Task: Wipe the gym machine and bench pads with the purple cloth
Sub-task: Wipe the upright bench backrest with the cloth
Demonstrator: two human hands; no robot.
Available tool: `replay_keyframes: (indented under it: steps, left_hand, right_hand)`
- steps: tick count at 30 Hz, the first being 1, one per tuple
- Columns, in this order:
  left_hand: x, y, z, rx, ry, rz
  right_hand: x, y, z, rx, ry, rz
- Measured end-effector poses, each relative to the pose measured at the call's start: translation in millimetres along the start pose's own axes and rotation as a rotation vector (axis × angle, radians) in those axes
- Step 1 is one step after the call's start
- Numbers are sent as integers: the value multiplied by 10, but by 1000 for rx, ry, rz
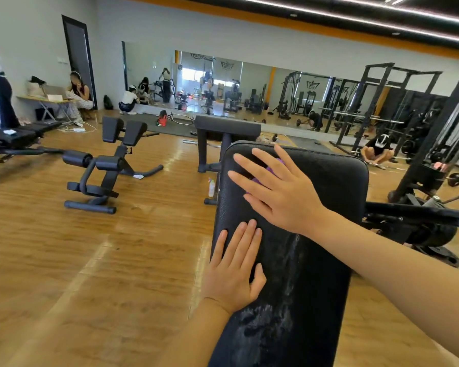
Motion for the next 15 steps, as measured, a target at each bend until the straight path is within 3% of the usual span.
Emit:
replay_keyframes:
  steps: [10,15]
  left_hand:
    - [6,34,-7,24,4,35]
    - [3,36,-11,19,10,30]
  right_hand:
    - [22,-77,-288,121,-217,-63]
    - [-73,-152,-533,143,-152,-94]
Point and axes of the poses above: each hand's wrist, its own z-axis away from the middle knuckle, its own y-axis out of the back of the hand, x = y × z, the point moved 9 cm from there along -z, towards the middle knuckle, and after that the axes turned 3 degrees about -y, right-handed, at the moved point
